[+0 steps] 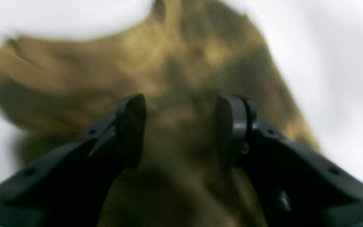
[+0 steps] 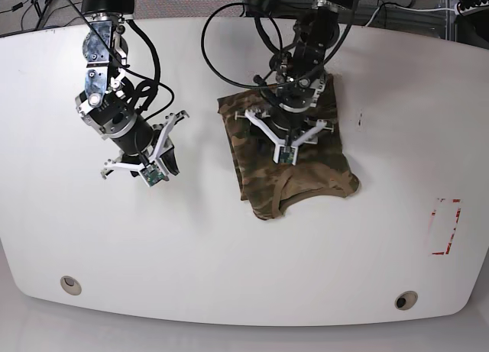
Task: Fold the T-shirt properly
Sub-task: 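Release with the right gripper and carry the bundle with the left gripper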
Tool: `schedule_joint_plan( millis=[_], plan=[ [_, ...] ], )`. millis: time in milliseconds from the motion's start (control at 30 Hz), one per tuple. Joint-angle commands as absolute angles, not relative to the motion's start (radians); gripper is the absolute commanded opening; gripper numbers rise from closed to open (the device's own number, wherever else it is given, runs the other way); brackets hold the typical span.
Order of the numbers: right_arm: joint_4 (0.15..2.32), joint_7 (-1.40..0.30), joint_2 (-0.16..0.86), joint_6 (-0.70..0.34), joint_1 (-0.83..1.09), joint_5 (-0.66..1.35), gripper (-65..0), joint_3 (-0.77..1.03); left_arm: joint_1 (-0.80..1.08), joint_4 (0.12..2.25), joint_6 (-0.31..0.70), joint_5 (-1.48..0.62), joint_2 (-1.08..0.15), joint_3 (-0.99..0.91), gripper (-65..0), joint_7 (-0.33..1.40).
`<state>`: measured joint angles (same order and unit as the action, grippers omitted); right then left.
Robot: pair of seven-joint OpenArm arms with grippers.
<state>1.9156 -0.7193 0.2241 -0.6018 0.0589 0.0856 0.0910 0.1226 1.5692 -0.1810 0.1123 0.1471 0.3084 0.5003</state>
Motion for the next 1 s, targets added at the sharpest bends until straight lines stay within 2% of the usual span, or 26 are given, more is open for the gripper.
schedule_joint_plan(
  millis=[0,200,433,700,967],
  plan=[
    [1.931,-0.702,0.229,-0.601,0.047,0.101,-54.2,0.096,0.114,1.504,-0.186,0.114,0.157,0.308,-31.8,0.479],
    [1.933,-0.702,0.226,-0.644,0.047,0.101,-54.2,0.096,0.085,1.323,-0.185,0.110,0.088,0.308,-31.8,0.479],
    [1.937,-0.702,0.226,-0.647,0.047,0.101,-54.2,0.097,0.082,1.330,-0.156,0.110,-0.068,0.262,-31.8,0.484],
    [1.940,-0.702,0.229,-0.647,0.053,0.101,-54.4,0.097,0.077,1.326,0.125,0.110,-0.275,0.124,-31.8,0.484],
    [1.940,-0.702,0.226,-0.647,0.070,0.101,-54.4,0.096,0.076,1.300,0.286,0.111,-0.423,0.008,-31.8,0.484]
  ],
)
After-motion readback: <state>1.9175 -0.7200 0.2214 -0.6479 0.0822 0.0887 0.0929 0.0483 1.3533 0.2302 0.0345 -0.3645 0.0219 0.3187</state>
